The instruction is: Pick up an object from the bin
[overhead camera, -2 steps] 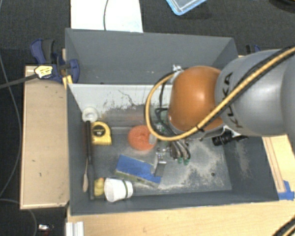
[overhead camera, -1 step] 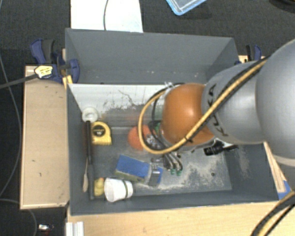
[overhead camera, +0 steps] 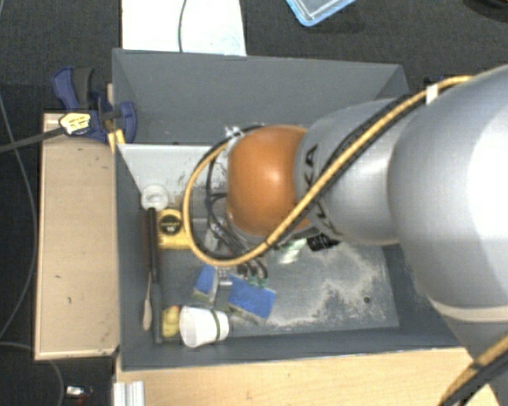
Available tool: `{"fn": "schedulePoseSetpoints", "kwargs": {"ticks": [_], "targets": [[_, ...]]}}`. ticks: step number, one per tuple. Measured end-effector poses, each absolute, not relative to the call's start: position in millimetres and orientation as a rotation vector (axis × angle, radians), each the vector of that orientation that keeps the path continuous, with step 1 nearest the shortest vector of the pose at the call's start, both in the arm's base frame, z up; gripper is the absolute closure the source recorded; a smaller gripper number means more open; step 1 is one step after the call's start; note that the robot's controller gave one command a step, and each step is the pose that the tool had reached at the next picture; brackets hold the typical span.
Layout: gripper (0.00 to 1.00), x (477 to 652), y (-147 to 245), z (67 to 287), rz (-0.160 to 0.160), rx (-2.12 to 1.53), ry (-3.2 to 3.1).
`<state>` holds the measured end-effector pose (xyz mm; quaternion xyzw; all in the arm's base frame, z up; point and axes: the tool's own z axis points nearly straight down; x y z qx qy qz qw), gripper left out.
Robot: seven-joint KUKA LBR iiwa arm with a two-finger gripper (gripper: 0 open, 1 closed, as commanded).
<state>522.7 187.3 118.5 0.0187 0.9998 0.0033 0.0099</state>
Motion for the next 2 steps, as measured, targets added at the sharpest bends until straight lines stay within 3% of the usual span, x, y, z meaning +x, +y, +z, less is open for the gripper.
{"fn": "schedulePoseSetpoints", "kwargs": {"ticks": [1,2], "targets": [[0.00,490.2,184.8,84.0,0.015,0.023,3.122],[0.00,510.7,153.1,80.3,0.026,0.141,3.112]]}}
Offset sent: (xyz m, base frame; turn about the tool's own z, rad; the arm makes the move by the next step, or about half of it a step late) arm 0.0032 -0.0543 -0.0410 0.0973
